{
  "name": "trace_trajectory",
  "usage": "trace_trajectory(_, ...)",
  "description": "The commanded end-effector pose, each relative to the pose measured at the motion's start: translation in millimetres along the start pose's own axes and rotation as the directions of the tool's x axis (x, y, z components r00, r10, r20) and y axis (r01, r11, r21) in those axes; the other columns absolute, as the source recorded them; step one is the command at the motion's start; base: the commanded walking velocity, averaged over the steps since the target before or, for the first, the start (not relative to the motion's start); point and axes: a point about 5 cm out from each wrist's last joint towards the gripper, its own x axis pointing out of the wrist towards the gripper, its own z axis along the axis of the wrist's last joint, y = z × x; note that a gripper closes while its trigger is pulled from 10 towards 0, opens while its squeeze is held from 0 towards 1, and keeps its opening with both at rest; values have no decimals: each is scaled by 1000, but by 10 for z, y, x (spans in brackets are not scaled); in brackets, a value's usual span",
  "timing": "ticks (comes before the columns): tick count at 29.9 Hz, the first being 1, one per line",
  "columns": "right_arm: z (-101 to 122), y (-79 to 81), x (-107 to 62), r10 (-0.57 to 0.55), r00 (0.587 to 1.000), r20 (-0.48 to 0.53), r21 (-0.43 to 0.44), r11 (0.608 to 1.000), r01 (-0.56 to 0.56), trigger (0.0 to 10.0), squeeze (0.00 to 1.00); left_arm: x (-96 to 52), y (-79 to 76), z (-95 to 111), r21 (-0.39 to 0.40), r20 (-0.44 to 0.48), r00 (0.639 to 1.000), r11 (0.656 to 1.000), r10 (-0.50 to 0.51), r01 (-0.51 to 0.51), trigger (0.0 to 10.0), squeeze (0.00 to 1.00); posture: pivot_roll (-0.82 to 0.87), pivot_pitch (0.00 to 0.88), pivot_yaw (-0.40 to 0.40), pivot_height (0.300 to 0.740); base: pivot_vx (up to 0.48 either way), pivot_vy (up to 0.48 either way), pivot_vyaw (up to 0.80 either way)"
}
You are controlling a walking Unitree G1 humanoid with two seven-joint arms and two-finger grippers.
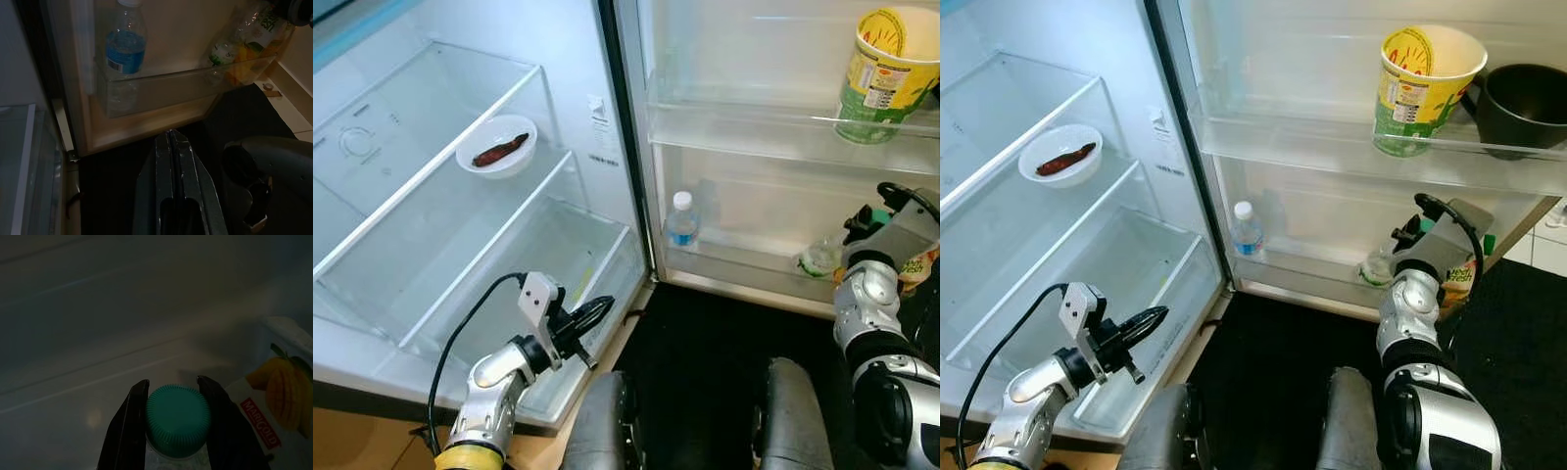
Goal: Restocking fridge
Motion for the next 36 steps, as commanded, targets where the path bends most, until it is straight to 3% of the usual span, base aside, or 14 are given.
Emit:
trace_trajectory(1,-361,-52,-151,-12,986,-169,-80,997,-2,10000,0,-61,-23,-61,3,-42,999,1000,-6,7,10000,0,87,254,156,551,0,0,0)
trace_trajectory(6,-306,25,-132,49,990,-130,-223,972,-77,10000,0,-3,-104,-84,-5,-38,999,999,-34,33,10000,0,81,252,154,551,0,0,0)
trace_trajectory(18,-285,91,-145,80,992,-93,-330,938,-107,10000,4,40,-149,-85,-8,-35,998,999,-53,53,10000,0,80,250,147,551,0,0,0)
trace_trajectory(20,-297,95,-156,80,993,-90,-337,936,-106,10000,75,41,-151,-84,-8,-36,998,999,-54,54,10000,0,80,250,147,551,0,0,0)
trace_trajectory(21,-298,106,-164,86,993,-82,-348,931,-109,10000,424,41,-153,-84,-7,-36,998,998,-55,54,10000,0,78,250,148,551,0,0,0)
trace_trajectory(22,-297,119,-170,94,993,-74,-356,927,-115,10000,553,43,-154,-83,-7,-36,998,998,-55,55,10000,0,77,249,147,551,0,0,0)
trace_trajectory(23,-297,119,-170,94,993,-74,-356,927,-115,10000,553,43,-154,-83,-7,-36,998,998,-55,55,10000,0,77,249,147,551,0,0,0)
trace_trajectory(25,-295,131,-174,102,992,-68,-366,923,-120,10000,682,45,-155,-82,-7,-36,998,998,-55,55,10000,0,76,250,147,551,0,0,0)
trace_trajectory(26,-291,152,-179,111,992,-60,-372,920,-126,10000,1000,51,-161,-84,-9,-37,998,998,-59,58,10000,0,73,249,145,551,0,0,0)
trace_trajectory(31,-239,232,-182,163,986,-26,-328,931,-162,10000,1000,66,-168,-87,-11,-35,998,998,-61,61,10000,0,70,246,140,551,0,0,0)
trace_trajectory(32,-218,259,-184,184,983,-14,-302,936,-179,10000,769,69,-170,-88,-11,-34,998,998,-62,61,10000,0,70,246,140,551,0,0,0)
trace_trajectory(34,-204,278,-186,198,980,-5,-284,939,-191,10000,769,70,-172,-88,-12,-34,997,998,-62,62,10000,0,70,246,140,551,0,0,0)
trace_trajectory(35,-181,304,-189,221,975,11,-275,938,-210,10000,333,74,-176,-91,-12,-34,997,998,-63,63,10000,0,67,244,138,551,0,0,0)
trace_trajectory(36,-153,341,-196,256,966,29,-272,932,-239,10000,0,78,-179,-92,-13,-33,997,998,-65,65,10000,0,64,244,138,551,0,0,0)
